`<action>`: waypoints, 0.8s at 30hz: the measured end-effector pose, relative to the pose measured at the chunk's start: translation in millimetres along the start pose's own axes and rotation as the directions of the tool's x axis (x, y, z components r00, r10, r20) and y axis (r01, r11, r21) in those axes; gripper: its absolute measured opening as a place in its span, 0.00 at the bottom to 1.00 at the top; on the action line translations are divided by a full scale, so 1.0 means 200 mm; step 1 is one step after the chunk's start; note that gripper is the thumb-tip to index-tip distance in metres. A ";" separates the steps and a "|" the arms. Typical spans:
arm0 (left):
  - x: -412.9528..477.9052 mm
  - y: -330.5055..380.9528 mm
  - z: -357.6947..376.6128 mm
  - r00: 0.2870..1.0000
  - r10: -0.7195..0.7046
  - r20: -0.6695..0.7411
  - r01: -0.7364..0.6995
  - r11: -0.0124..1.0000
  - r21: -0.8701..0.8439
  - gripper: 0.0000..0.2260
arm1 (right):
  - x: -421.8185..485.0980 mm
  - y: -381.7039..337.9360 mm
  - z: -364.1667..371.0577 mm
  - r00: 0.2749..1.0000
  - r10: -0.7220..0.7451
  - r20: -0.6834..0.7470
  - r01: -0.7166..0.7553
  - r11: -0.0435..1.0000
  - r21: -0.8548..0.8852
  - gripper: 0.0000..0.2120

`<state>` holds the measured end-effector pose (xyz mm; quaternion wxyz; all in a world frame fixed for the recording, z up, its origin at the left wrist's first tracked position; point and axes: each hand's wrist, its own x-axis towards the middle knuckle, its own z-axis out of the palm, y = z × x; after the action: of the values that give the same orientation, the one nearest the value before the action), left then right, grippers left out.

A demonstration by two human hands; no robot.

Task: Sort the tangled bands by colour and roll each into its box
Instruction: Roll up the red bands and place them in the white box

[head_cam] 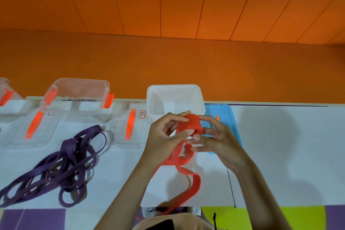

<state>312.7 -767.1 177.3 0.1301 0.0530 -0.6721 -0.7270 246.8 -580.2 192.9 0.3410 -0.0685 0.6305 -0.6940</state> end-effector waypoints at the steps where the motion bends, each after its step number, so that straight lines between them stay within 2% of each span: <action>1: 0.00 0.00 0.01 1.000 0.004 0.001 -0.004 1.000 -0.005 0.11 | 0.00 0.00 0.00 1.000 0.000 -0.002 0.000 1.000 0.009 0.26; 5: 0.00 -0.02 0.02 0.998 0.050 -0.024 -0.049 0.998 0.033 0.12 | -0.02 -0.03 0.01 0.996 -0.059 -0.061 0.059 0.998 0.008 0.24; 7: 0.00 -0.03 0.02 0.998 0.050 -0.039 -0.047 0.997 0.058 0.15 | -0.02 -0.02 0.02 0.994 -0.066 -0.084 0.074 0.993 0.089 0.23; 11: 0.00 -0.01 0.01 0.999 0.028 -0.028 -0.029 0.999 -0.022 0.15 | -0.01 0.01 0.06 0.999 -0.024 -0.037 0.030 0.982 0.186 0.27; 13: 0.00 -0.02 0.00 0.998 0.042 -0.037 -0.042 0.999 -0.013 0.15 | -0.01 0.01 0.05 1.000 -0.030 -0.004 0.030 0.992 0.123 0.30; 14: -0.01 -0.02 0.00 0.998 0.043 -0.043 -0.044 0.999 -0.006 0.16 | -0.01 0.01 0.05 0.999 -0.040 0.000 0.040 0.996 0.082 0.29; 18: -0.01 -0.02 0.00 0.998 0.053 -0.033 -0.053 0.999 -0.009 0.18 | -0.01 -0.01 0.02 0.996 -0.083 -0.032 0.082 0.996 -0.039 0.16; 22: 0.01 -0.06 0.00 0.999 0.037 -0.009 -0.036 0.998 0.052 0.12 | -0.01 -0.03 -0.02 0.999 -0.050 0.000 0.050 0.997 -0.051 0.22; 24: 0.00 -0.07 0.00 1.000 0.008 -0.009 -0.007 0.998 0.061 0.12 | 0.00 -0.04 -0.02 0.999 -0.033 -0.012 0.032 0.998 -0.055 0.21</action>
<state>310.2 -766.8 162.6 0.1341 0.0577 -0.6935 -0.7055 241.7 -576.8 200.6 0.3235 -0.0836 0.6504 -0.6822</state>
